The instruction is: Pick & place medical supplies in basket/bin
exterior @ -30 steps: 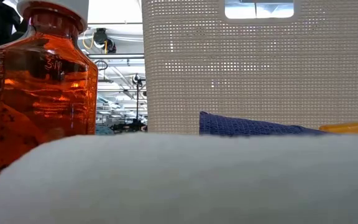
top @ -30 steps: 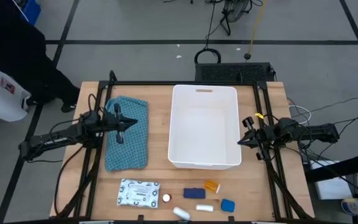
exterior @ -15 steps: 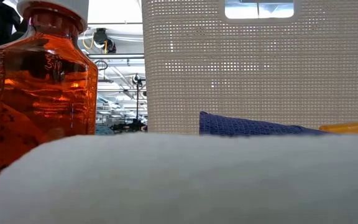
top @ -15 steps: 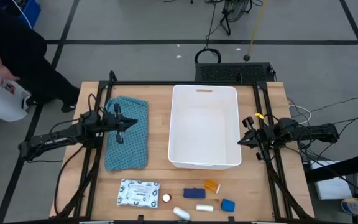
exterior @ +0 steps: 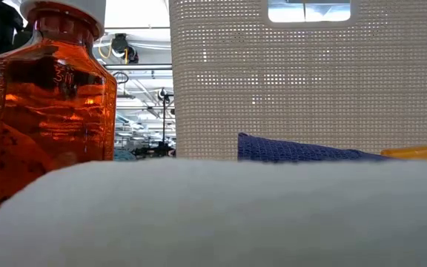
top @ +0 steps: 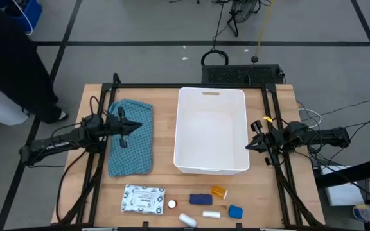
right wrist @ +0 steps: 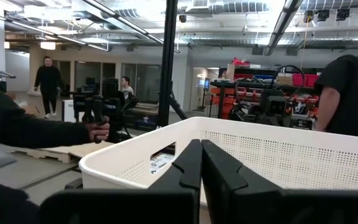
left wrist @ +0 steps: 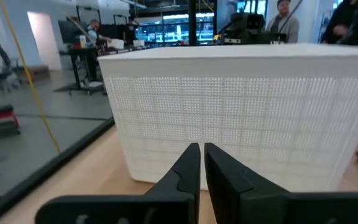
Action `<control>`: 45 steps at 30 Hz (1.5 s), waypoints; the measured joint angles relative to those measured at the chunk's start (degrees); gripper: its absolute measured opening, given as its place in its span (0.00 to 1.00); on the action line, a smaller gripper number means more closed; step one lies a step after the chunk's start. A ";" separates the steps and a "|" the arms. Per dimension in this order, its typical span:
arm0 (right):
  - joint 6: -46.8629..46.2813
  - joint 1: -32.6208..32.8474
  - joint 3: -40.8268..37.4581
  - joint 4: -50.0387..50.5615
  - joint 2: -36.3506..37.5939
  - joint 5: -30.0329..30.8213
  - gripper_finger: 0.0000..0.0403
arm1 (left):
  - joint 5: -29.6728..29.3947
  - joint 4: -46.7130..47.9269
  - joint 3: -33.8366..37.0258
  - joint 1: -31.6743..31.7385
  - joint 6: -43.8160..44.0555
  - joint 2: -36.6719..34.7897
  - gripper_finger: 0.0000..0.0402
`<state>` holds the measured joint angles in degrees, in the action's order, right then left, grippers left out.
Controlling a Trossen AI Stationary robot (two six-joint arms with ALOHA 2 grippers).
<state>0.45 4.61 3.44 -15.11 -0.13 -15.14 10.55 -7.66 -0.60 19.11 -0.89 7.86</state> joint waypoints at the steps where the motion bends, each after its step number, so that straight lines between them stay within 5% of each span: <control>1: 0.00 -0.01 0.00 0.00 -0.01 0.00 0.00 | -0.01 -0.01 0.00 0.00 1.08 0.00 0.06; 8: 0.00 -0.01 0.00 -0.02 -0.01 0.00 0.00 | 0.38 -1.53 0.00 -0.02 7.45 0.00 0.06; 22: 9.24 0.01 2.97 -8.01 -0.94 0.04 0.05 | 0.00 -7.90 0.00 -0.02 6.83 0.00 0.06; 26: 9.28 -0.01 10.07 -7.29 -4.50 0.18 0.13 | 0.00 -8.02 0.00 0.00 7.24 0.00 0.06; 34: 6.00 1.42 32.08 10.58 -21.48 0.03 0.34 | -0.04 -8.05 0.00 0.00 7.44 0.00 0.06; 39: 6.53 7.73 44.81 22.41 -33.44 0.46 0.44 | -0.09 -8.07 0.00 -0.02 7.41 0.00 0.06; 45: 3.28 18.72 56.96 33.02 -46.11 9.08 0.49 | -0.11 -7.96 0.00 0.00 7.22 0.00 0.06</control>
<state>3.73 23.34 60.40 17.91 -46.24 -6.06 10.44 -15.62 -0.60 19.11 6.32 7.86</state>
